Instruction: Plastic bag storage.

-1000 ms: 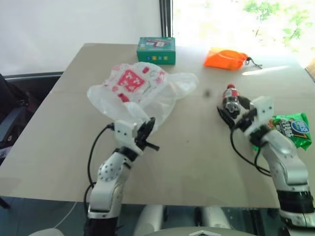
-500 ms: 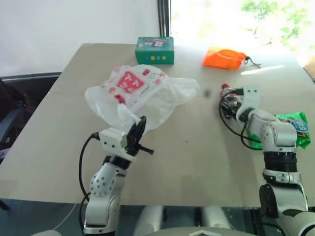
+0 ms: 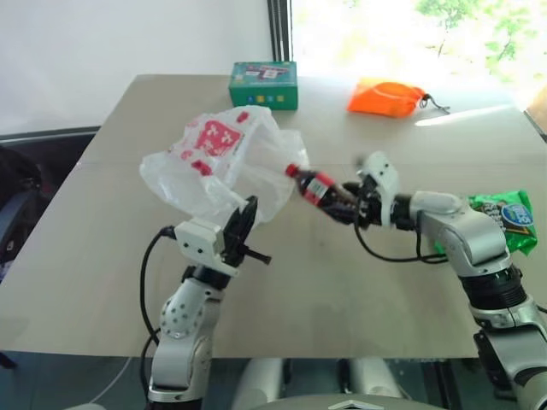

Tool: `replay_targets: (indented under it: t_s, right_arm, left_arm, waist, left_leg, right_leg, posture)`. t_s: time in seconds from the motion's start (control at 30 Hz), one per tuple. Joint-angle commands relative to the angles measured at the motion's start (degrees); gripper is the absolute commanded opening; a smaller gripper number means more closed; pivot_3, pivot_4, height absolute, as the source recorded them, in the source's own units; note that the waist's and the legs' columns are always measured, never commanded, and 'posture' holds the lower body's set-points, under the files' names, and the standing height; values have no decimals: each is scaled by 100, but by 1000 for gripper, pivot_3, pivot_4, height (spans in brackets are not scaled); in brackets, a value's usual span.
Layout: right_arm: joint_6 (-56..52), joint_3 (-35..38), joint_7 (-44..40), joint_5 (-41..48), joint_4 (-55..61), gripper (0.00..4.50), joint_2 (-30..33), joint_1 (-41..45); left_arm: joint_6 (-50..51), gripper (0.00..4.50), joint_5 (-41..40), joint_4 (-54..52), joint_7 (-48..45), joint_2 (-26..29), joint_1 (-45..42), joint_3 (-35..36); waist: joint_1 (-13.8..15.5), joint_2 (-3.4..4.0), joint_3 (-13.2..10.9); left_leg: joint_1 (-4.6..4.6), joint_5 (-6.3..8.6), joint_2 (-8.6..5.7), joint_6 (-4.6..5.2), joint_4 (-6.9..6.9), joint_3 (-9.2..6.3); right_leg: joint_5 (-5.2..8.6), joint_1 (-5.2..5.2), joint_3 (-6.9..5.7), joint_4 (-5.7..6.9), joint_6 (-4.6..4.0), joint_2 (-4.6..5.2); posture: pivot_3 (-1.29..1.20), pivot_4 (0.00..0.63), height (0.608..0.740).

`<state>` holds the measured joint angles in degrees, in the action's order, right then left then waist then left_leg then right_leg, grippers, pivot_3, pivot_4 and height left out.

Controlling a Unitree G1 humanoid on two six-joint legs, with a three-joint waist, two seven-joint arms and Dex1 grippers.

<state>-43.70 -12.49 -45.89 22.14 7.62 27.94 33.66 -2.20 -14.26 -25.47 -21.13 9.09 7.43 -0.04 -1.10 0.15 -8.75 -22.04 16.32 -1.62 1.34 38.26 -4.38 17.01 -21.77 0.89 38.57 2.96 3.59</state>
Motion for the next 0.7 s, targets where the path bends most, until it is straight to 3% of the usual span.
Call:
replay_targets:
  t_s: [0.03, 0.2, 0.4, 0.57, 0.7]
  right_arm:
    - [224, -212, -240, -104, -275, 3014, -177, 380]
    - [595, -464, 303, -717, -1798, 3014, -1157, 1468]
    - [1625, 254, 1461, -854, -4067, 3014, -2785, 2836]
    - [2671, 1111, 2284, -714, -5130, 3014, -3262, 3385]
    - [2857, 1815, 2827, -459, -4885, 3014, -3123, 3267]
  left_arm:
    - [-203, 0, 22, -126, -125, 83, -51, -100]
    - [-271, 0, 34, -80, -327, 199, -25, -283]
    - [-283, 0, -67, -155, -823, 568, 192, -561]
    - [-324, 0, -172, -156, -926, 648, 177, -538]
    - [-385, 0, -340, -160, -825, 556, 145, -344]
  waist:
    - [17, -5, -3]
    - [-10, -8, -20]
    - [-127, -11, -27]
    - [-60, -12, -27]
    - [-40, -11, -29]
  left_leg:
    - [0, 0, 0, 0, 1, 0]
    - [1, -15, 1, -27, 0, 2]
    - [-45, -21, 4, -38, -8, 10]
    - [-87, -25, -13, -44, -7, -3]
    - [-91, -25, -22, -44, -6, -2]
  right_leg:
    - [0, 0, 0, 0, 0, 1]
    - [0, -9, 5, 15, -1, -1]
    - [0, -80, 21, 33, -2, -1]
    - [-1, -107, 7, 31, -1, 15]
    - [-1, -107, 6, 29, -1, 24]
  posture:
    - [0, 150, 740]
    - [0, 150, 740]
    - [0, 150, 740]
    - [0, 150, 740]
    - [0, 150, 740]
